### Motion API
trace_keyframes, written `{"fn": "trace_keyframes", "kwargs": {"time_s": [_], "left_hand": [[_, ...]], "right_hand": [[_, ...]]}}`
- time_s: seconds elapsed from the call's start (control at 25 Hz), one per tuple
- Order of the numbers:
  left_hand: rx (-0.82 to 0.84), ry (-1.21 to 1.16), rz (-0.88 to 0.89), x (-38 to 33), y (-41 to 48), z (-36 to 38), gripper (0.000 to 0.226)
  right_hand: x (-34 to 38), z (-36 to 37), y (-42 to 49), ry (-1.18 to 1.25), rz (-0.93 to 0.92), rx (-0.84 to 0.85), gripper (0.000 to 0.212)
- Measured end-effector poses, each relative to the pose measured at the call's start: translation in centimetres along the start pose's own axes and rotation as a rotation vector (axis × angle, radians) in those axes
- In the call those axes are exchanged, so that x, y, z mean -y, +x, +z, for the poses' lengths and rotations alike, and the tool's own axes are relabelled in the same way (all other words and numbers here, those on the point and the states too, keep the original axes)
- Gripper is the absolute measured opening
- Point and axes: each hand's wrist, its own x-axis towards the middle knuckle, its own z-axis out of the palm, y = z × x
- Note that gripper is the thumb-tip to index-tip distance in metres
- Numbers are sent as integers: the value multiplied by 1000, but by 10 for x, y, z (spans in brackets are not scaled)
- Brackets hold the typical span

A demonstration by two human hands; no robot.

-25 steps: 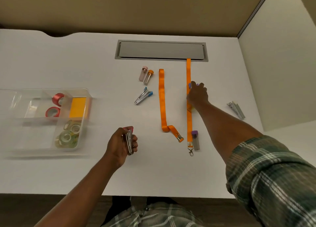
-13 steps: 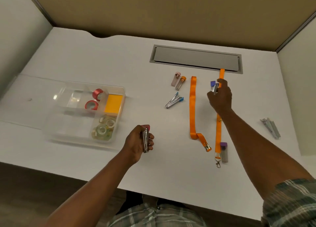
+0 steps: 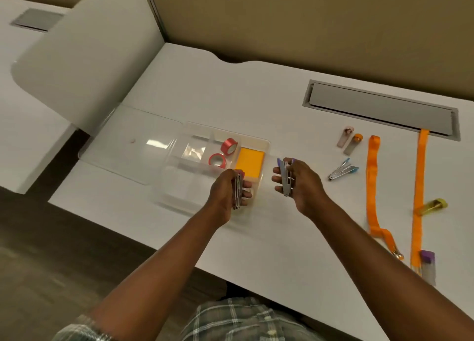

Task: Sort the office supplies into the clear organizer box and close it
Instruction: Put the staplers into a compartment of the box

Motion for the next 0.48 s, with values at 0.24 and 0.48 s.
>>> {"fn": "trace_keyframes", "kwargs": {"time_s": [0.24, 0.48], "left_hand": [[-117, 96, 50, -33, 22, -64, 41], [-125, 108, -10, -38, 22, -71, 51]], "right_hand": [[-40, 125, -9, -155, 42, 139, 28], [-54, 181, -10, -234, 80, 78, 34]]}}
